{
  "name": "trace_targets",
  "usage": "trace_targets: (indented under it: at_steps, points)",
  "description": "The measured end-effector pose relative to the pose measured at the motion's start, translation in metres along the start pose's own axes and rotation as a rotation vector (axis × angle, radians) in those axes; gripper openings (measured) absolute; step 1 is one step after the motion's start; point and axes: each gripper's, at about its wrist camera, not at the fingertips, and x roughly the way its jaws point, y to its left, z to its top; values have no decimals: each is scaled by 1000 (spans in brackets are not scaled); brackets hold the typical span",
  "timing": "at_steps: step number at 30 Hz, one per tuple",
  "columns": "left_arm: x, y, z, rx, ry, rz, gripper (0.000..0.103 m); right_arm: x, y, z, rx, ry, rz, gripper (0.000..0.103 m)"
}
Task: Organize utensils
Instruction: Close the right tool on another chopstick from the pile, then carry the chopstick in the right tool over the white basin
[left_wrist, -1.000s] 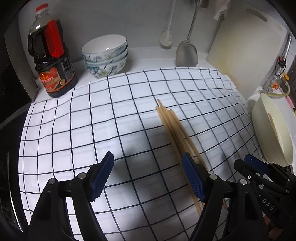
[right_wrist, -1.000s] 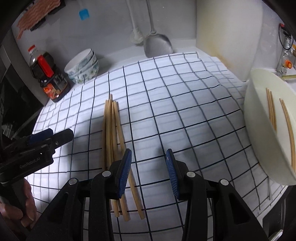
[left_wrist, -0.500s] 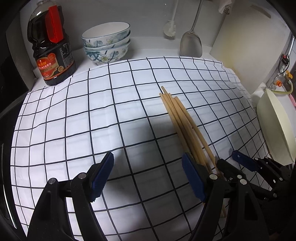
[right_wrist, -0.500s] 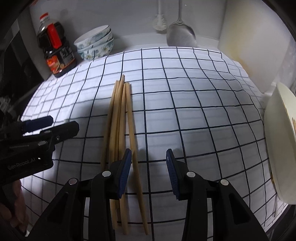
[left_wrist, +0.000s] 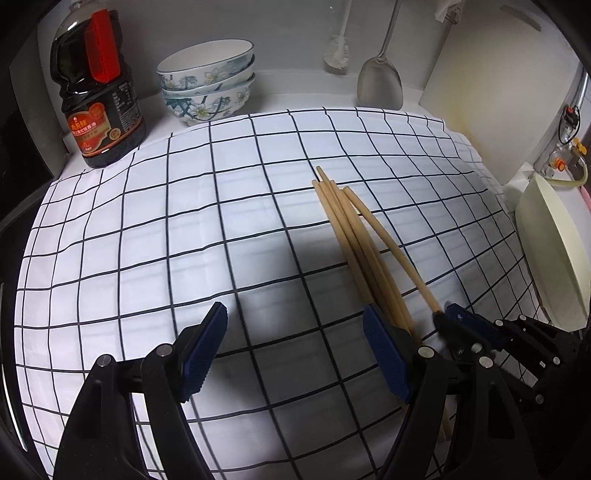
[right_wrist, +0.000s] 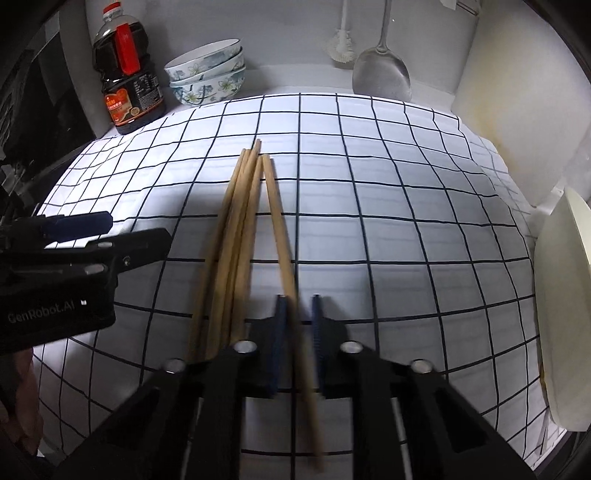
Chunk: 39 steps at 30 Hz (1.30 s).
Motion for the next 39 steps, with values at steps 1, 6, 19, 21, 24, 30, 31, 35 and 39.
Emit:
trace_targets:
  at_steps: [1,6,19,21,24,30,31,35,39]
  points:
    - [1,-2,0,3,0,0,74,0,-2,0,6,-1,4,8]
    - [8,-11,1,19,1,6,74,-2,-16,-3,49,-7,-4,6]
    - [22,-27,-4,40,20,36,77,-9,-39,-17,100,-4,-31,6]
    - [24,-26,-4,33,17,47,82,-10,-40,-18,97,-2,-35,6]
    - [29,-26,-4,39,26,97,83,-11,-41,-19,99,1,-40,6]
    - [26,-22,-6,37,12,101,77,-9,-40,-17,85,6,-58,10]
    - [25,-20,-7,38,11,100,75,-8,-40,-16,84,5,-58,12]
    - [23,-13,-8,30,10,105,75,-3,-39,-8,78,1,-60,18]
    - [22,-8,-8,23,10,109,75,3,-38,0,68,-7,-64,20]
